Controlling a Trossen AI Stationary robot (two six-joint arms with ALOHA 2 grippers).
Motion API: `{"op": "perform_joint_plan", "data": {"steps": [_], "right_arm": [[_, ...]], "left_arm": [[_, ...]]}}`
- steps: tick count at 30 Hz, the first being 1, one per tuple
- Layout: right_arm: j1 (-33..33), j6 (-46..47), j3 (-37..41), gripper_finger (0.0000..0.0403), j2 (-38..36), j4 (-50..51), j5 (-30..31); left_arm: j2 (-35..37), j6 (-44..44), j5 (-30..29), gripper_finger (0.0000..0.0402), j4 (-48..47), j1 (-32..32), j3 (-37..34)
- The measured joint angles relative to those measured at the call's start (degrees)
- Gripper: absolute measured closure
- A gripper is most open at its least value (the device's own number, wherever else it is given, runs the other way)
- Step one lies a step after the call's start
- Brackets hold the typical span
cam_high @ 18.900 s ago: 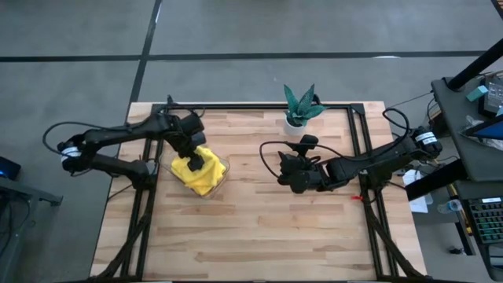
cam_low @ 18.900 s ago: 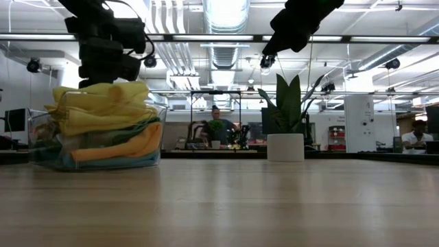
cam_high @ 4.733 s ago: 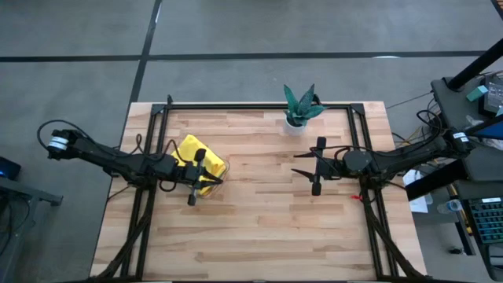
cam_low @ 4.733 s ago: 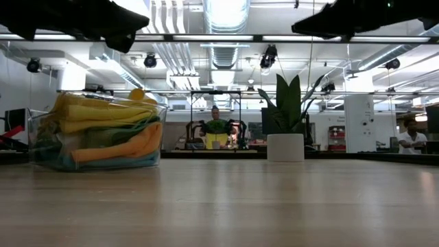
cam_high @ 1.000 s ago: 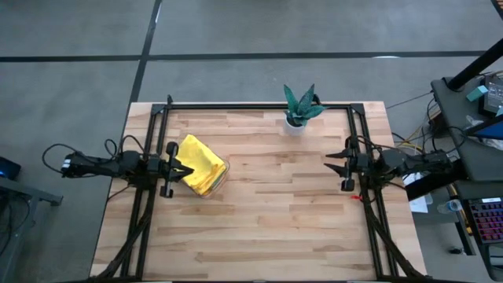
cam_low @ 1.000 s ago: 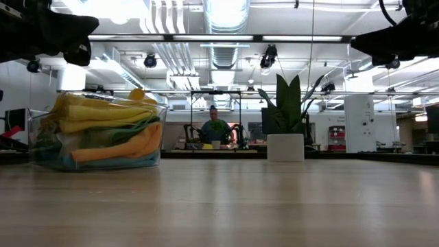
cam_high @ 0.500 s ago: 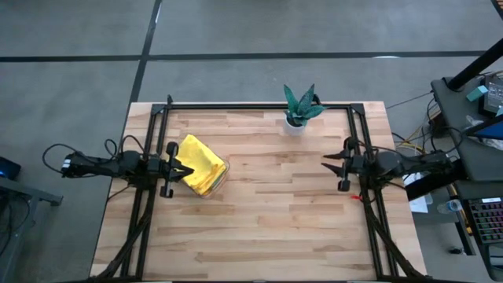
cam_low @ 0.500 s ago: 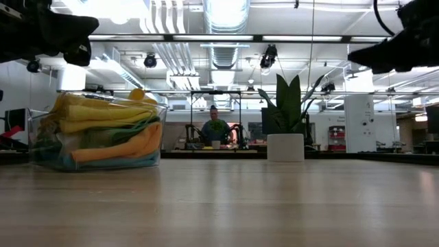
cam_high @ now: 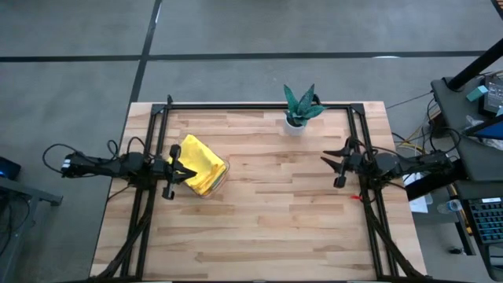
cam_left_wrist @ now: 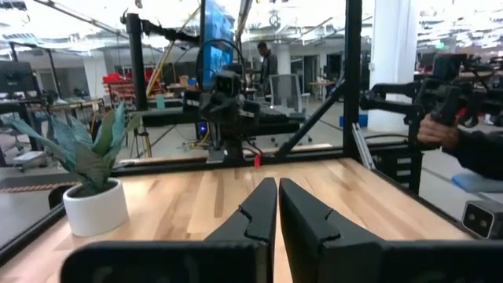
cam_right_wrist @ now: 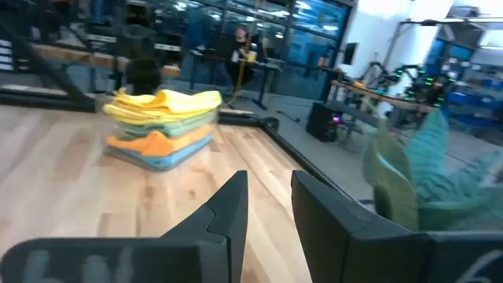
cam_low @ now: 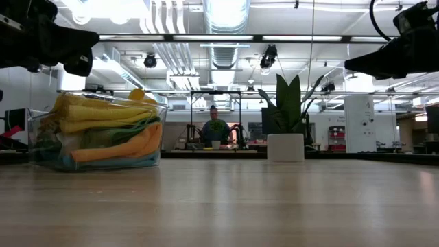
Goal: Fold microfiber towels
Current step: Return to Home Position
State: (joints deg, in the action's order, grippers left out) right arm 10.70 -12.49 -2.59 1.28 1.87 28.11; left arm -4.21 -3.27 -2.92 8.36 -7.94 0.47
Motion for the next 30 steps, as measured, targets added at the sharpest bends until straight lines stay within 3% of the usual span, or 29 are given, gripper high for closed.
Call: {"op": "perform_joint_plan", "data": {"steps": [8,30], "right_arm": [[0.0,-2.6,0.0,0.0312,0.0,0.0,8.5],[0.0,2.5,0.1,0.0319,0.0,-0.8,8.0]], "left_arm": [[-0.2,-0.2,0.0,0.0398,-0.4,0.0,0.0],[-0.4,-0.1,0.0,0.0398,-0.3,0.0,-0.2]]}}
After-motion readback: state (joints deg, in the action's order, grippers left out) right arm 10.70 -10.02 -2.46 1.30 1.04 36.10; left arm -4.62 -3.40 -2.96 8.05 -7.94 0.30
